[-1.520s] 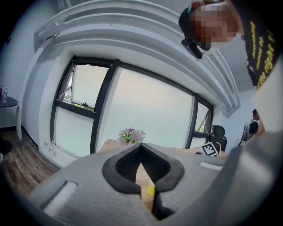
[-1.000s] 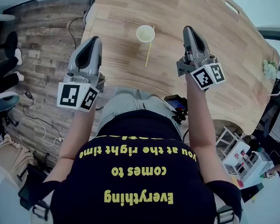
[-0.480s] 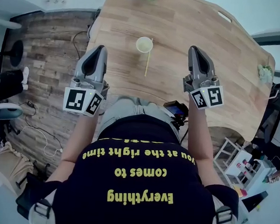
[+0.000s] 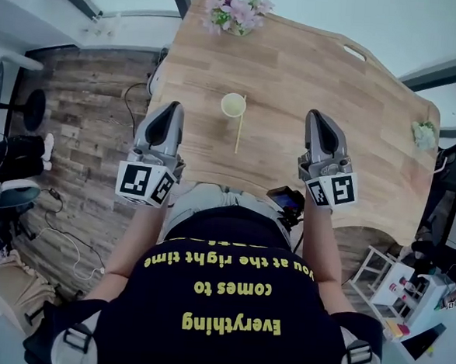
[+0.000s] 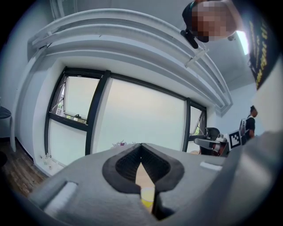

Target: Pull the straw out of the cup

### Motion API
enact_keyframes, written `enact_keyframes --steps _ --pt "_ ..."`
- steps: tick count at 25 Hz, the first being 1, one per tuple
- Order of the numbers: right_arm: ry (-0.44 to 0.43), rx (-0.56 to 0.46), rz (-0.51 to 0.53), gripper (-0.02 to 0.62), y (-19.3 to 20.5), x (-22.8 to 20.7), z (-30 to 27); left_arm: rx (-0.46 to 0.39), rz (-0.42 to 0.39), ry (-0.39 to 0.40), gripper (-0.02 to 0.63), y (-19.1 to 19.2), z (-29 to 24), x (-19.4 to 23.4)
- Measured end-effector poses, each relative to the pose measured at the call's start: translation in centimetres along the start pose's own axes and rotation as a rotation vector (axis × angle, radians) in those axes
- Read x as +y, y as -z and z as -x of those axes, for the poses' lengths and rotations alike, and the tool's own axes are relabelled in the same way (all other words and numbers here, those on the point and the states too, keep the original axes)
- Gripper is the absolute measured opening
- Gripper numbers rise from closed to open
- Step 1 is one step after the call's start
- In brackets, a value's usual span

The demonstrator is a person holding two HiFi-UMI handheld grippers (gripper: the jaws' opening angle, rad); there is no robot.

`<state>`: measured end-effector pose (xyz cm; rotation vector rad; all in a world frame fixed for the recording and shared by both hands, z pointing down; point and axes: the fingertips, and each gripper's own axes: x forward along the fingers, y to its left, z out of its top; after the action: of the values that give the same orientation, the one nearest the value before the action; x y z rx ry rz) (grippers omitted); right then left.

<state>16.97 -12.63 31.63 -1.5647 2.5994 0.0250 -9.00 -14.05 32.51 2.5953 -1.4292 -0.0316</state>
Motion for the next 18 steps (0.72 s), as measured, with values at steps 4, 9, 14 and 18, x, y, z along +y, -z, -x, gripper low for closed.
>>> enact_keyframes --steps 4,9,14,18 --pt "0.004 -0.003 0.006 0.006 -0.22 -0.05 -0.37 -0.002 -0.006 0.002 0.000 -0.21 -0.34 0.24" --pt "0.003 -0.008 0.008 0.006 -0.45 0.16 -0.52 -0.003 -0.003 0.000 0.000 -0.15 -0.32 0.22" --pt "0.003 -0.005 0.012 0.006 -0.39 0.23 -0.61 0.001 -0.002 -0.005 0.000 0.17 -0.24 0.42" --pt "0.004 -0.002 0.016 0.006 -0.38 0.25 -0.71 0.002 0.000 -0.008 0.000 0.23 -0.17 0.57"
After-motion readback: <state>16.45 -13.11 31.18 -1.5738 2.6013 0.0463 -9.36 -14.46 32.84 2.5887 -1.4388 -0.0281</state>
